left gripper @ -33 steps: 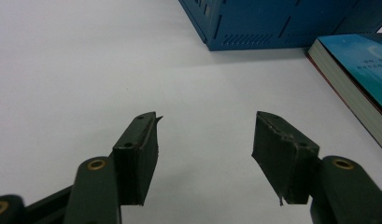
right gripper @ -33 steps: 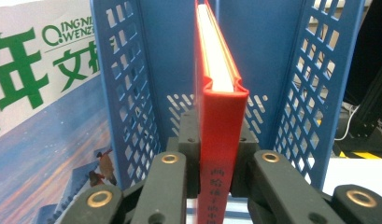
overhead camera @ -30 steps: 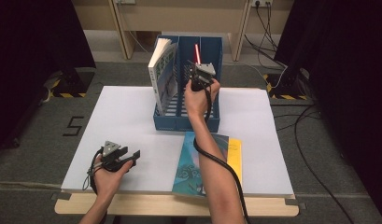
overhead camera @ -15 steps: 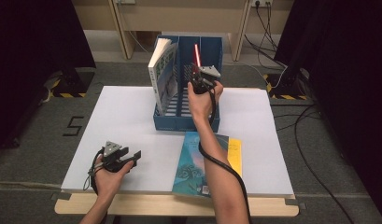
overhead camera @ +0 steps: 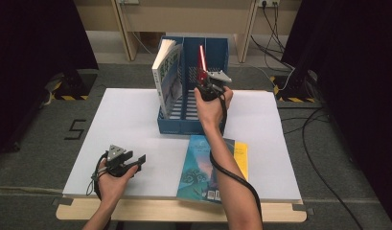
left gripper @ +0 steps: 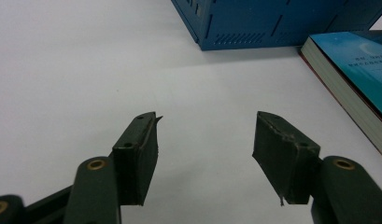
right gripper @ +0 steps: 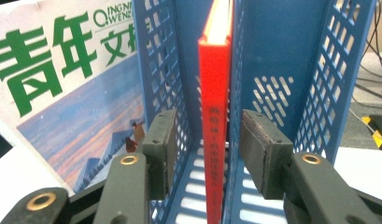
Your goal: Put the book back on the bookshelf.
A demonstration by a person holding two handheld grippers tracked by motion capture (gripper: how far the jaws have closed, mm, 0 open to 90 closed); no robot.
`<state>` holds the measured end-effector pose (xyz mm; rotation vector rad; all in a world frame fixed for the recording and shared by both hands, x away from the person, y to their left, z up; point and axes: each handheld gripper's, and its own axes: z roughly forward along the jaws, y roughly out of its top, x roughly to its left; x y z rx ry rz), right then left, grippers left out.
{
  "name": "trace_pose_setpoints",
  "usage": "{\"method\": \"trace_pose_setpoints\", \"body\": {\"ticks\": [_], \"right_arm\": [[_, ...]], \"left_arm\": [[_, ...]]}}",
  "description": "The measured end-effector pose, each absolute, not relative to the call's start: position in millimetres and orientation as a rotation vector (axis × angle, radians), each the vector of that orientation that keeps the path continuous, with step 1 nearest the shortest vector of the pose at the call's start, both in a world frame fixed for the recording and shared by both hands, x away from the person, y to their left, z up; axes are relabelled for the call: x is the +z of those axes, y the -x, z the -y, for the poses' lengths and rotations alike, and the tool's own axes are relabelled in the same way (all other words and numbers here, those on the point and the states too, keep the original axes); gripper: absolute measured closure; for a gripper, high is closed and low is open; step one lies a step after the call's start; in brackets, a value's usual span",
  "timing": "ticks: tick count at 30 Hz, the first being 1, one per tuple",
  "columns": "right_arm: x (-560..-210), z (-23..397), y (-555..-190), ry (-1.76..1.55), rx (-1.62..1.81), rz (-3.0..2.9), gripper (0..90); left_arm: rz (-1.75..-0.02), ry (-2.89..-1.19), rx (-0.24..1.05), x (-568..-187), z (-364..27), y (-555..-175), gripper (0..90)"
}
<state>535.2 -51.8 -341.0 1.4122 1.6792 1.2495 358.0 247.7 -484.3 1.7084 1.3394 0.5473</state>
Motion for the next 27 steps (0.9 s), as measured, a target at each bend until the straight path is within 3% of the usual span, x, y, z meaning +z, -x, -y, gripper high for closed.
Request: {"method": "trace_pose_setpoints", "body": {"ticks": [27], "right_arm": [[-347.7,79.9,-509.3,-1.443,1.264,-1.745,56.7]], "left_arm": [[-1.301,-1.708,0.522,-483.0,-237.7,-358.8,39.5]]}}
